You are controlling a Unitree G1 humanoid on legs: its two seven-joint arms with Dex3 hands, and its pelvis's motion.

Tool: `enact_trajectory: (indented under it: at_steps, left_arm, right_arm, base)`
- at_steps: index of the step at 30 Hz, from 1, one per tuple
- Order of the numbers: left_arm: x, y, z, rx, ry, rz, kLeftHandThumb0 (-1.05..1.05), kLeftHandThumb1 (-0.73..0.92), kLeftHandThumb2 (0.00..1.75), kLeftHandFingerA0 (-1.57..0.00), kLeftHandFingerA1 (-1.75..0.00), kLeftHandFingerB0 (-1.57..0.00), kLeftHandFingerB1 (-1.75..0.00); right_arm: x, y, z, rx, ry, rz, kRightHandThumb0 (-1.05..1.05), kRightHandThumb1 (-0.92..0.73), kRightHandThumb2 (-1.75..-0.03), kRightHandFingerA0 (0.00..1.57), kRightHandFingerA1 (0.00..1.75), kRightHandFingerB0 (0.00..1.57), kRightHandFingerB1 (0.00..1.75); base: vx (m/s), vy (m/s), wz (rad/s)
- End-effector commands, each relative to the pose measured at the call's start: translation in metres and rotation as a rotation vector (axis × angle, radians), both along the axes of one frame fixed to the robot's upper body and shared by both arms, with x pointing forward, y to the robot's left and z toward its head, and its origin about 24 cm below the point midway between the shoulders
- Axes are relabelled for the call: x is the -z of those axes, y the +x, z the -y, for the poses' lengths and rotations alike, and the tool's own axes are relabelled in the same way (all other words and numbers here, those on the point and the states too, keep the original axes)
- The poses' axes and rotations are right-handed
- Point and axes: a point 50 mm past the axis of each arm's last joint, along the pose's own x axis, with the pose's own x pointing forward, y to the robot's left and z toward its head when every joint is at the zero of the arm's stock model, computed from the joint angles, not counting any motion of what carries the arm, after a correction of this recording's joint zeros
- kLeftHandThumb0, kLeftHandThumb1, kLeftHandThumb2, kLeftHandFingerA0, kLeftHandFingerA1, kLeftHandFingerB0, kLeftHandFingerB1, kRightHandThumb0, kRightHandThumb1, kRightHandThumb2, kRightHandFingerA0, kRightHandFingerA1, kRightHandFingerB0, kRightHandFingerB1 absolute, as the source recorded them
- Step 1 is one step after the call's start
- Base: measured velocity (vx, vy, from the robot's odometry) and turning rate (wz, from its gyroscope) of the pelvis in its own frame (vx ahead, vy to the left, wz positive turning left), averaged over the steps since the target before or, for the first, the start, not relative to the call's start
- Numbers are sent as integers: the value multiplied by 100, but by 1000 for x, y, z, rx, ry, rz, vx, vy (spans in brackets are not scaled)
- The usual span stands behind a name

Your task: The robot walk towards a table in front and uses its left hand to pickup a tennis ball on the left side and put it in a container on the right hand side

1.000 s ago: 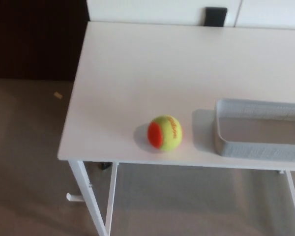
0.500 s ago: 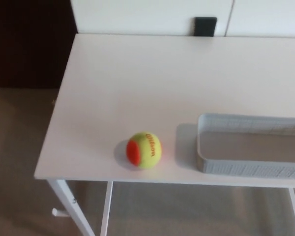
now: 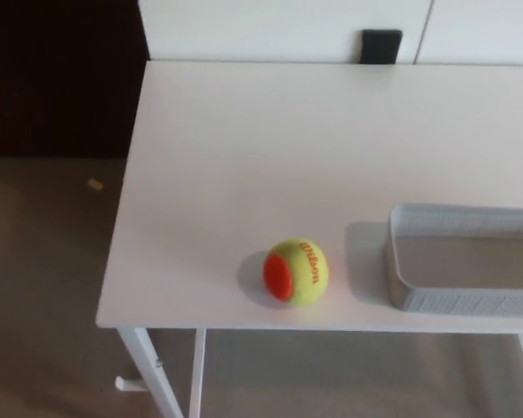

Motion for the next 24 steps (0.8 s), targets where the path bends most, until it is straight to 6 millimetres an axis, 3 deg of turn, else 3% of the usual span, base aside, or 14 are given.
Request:
enact_trajectory:
  at_steps: [1, 8, 11, 12, 15, 16, 17, 18, 19, 20, 23, 24]
  left_arm:
    - [0, -1, 1, 3, -4, 4, -31, 63, 59, -65, -57, -45, -39]
    - [0, -3, 1, -16, -1, -3, -30, 63, 59, -60, -49, -42, -38]
    - [1, -12, 0, -3, 23, -23, -31, 64, 59, -50, -40, -37, -36]
    - [1, -15, 0, -10, 18, -26, -32, 64, 59, -46, -40, -36, -35]
    - [2, -20, -1, -24, 17, -39, -33, 63, 59, -44, -40, -35, -35]
    - [2, -19, -1, -23, 18, -37, -35, 61, 58, -41, -41, -31, -34]
    - [2, -18, -2, -21, 20, -35, -35, 61, 58, -41, -41, -31, -34]
    - [1, -18, -4, -40, 12, -23, -38, 61, 58, -29, -38, -20, -30]
    - [0, -18, -6, -64, 1, -9, -38, 61, 58, -29, -38, -20, -30]
    - [-2, -18, -8, -100, -18, 15, -39, 61, 59, -19, -36, -12, -27]
    - [-15, -14, -24, -329, -117, 192, -42, 56, 57, -12, -31, -7, -25]
    - [-40, -5, -46, -479, -134, 394, -52, 55, 63, -10, -30, -6, -17]
  right_arm:
    - [-2, 0, 6, 19, -10, -18, -29, -52, -103, 9, 51, 7, 49]
    - [-1, 1, 5, 7, -24, -24, -29, -52, -104, 9, 51, 8, 50]
    - [2, -9, 5, 8, -17, -36, -29, -52, -104, 10, 51, 8, 50]
    - [2, -11, 5, 7, -18, -40, -51, -70, -61, 26, 37, 20, 31]
    - [4, -14, 4, -9, -20, -42, -50, -70, -60, 26, 38, 19, 32]
    - [4, -13, 4, -4, -21, -46, -57, -60, -77, 24, 46, 19, 41]
    - [5, -11, 4, 3, -22, -51, -57, -60, -77, 24, 46, 19, 41]
    - [5, -12, 3, 2, -23, -52, -52, -70, -61, 27, 38, 19, 31]
    - [5, -12, 2, 0, -24, -53, -52, -70, -61, 27, 38, 19, 31]
    - [6, -13, 2, 2, -21, -54, -52, -70, -61, 25, 37, 19, 31]
    - [6, -15, 1, 1, -20, -54, -54, -69, -61, 27, 38, 20, 31]
    - [5, -17, 1, -7, -25, -57, -53, -70, -61, 25, 38, 19, 31]
  base:
    - [64, 18, 19]
    - [20, -13, 4]
    - [-8, -28, 1]
    - [0, 0, 0]
    - [0, 0, 0]
    - [0, 0, 0]
    - [0, 0, 0]
    - [0, 0, 0]
    - [0, 0, 0]
    - [0, 0, 0]
    - [0, 0, 0]
    - [0, 0, 0]
